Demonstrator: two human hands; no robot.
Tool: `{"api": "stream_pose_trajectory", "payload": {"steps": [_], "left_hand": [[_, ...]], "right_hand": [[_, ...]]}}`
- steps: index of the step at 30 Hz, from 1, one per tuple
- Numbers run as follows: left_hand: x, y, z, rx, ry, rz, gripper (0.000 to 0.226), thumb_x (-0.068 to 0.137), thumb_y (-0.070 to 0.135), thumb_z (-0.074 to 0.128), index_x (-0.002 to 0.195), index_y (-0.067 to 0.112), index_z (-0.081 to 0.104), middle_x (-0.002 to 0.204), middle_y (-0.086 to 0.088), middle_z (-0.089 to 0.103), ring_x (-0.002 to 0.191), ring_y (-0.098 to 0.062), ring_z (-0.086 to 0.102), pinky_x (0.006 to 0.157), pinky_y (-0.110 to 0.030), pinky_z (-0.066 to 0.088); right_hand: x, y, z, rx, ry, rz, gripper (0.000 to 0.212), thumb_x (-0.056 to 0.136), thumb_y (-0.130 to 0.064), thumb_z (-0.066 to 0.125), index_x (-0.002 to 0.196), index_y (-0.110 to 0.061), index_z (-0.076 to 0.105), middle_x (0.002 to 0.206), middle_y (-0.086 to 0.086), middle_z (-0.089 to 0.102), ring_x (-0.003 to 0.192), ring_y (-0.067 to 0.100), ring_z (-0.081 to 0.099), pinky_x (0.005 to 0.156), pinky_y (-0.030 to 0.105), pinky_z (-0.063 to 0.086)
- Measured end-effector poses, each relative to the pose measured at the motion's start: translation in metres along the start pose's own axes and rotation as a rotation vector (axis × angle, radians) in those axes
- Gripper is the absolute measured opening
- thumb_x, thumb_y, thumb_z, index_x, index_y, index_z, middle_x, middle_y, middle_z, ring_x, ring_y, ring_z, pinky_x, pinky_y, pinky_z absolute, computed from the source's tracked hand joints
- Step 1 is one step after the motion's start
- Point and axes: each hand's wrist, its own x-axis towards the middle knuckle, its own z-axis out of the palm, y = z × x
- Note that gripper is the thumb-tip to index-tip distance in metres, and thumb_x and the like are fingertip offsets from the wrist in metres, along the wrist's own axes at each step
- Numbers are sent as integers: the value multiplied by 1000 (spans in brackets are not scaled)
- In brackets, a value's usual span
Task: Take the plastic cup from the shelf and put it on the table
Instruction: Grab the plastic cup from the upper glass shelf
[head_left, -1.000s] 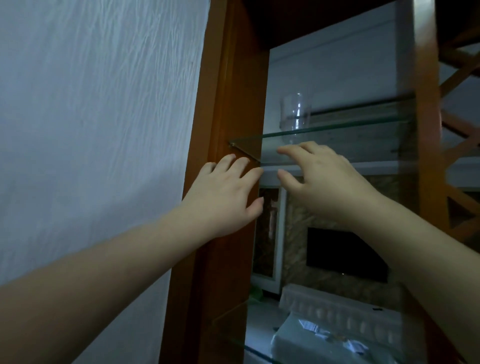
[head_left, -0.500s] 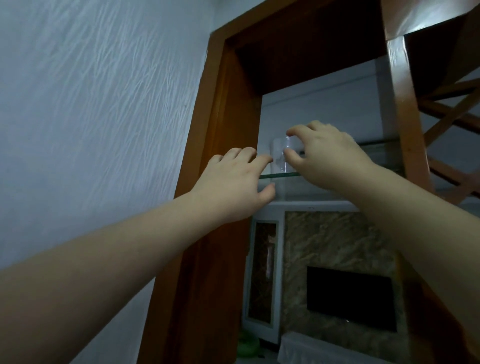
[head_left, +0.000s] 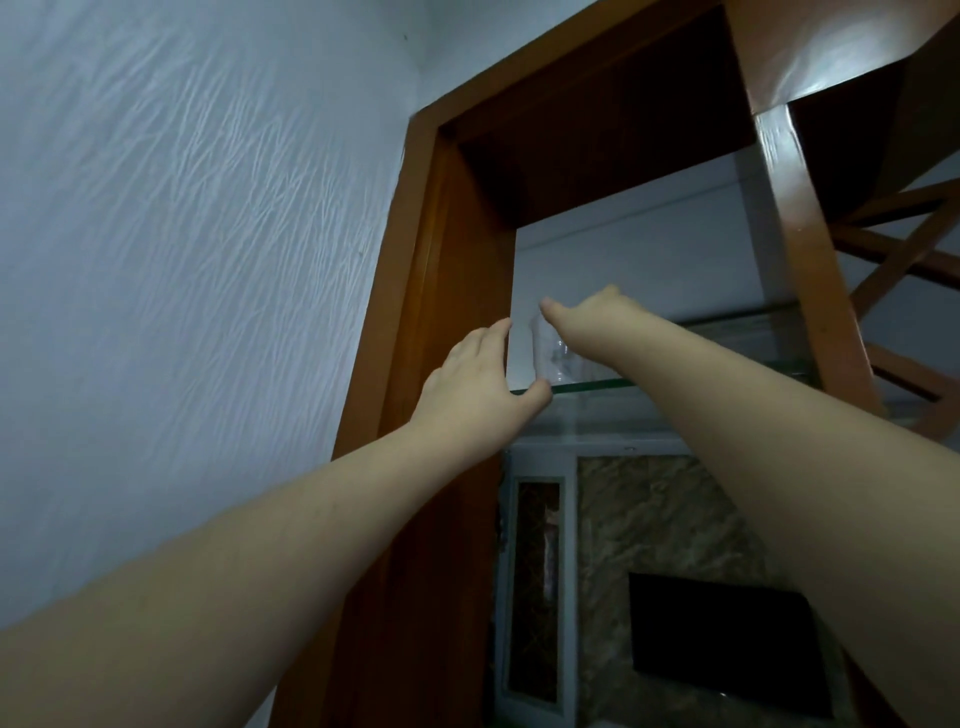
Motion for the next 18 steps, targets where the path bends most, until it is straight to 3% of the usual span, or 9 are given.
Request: {"api": "stream_pose_trajectory", "payload": {"steps": [3, 6, 9, 12, 14, 18], "left_hand": [[0, -6, 3, -7, -40, -44, 81, 87, 57, 52, 153, 23, 17, 161, -4, 25, 146, -22, 23, 113, -47, 27], [-1, -7, 5, 45, -17, -70, 83, 85, 62, 49, 152, 24, 19, 160, -3, 27, 145, -22, 24, 112, -48, 28], [0, -5, 2, -22, -54, -116, 86, 83, 67, 50, 152, 26, 18, 161, -2, 26, 145, -23, 25, 112, -51, 28], [-2, 0, -5, -190, -107, -167, 96, 79, 71, 56, 153, 27, 14, 162, -2, 22, 146, -26, 25, 112, -56, 33], [-5, 4, -9, -271, -105, -194, 100, 76, 71, 60, 153, 28, 12, 163, -2, 21, 145, -27, 26, 111, -54, 36], [-10, 14, -14, -479, -141, -290, 103, 74, 66, 67, 153, 31, 9, 162, -2, 22, 143, -28, 30, 107, -48, 38]], "right_hand": [[5, -5, -1, 15, -115, -8, 78, 96, -61, 25, 145, 0, 30, 147, 23, 41, 131, 40, 42, 104, 46, 35], [8, -6, 1, 65, -160, -11, 81, 89, -67, 38, 142, -6, 37, 143, 20, 46, 123, 38, 51, 93, 46, 46], [11, -3, 7, 130, -183, 21, 78, 86, -64, 50, 135, -5, 43, 134, 18, 56, 115, 34, 57, 88, 45, 48], [9, -3, 9, 208, -178, 64, 75, 82, -64, 56, 128, -6, 47, 112, 13, 59, 86, 28, 59, 63, 37, 46], [8, -2, 7, 250, -145, 56, 73, 80, -64, 59, 124, -6, 50, 109, 12, 59, 85, 27, 58, 54, 32, 42], [2, 0, 0, 340, -89, -3, 69, 79, -62, 62, 116, -5, 51, 123, 15, 62, 111, 33, 60, 87, 43, 53]]}}
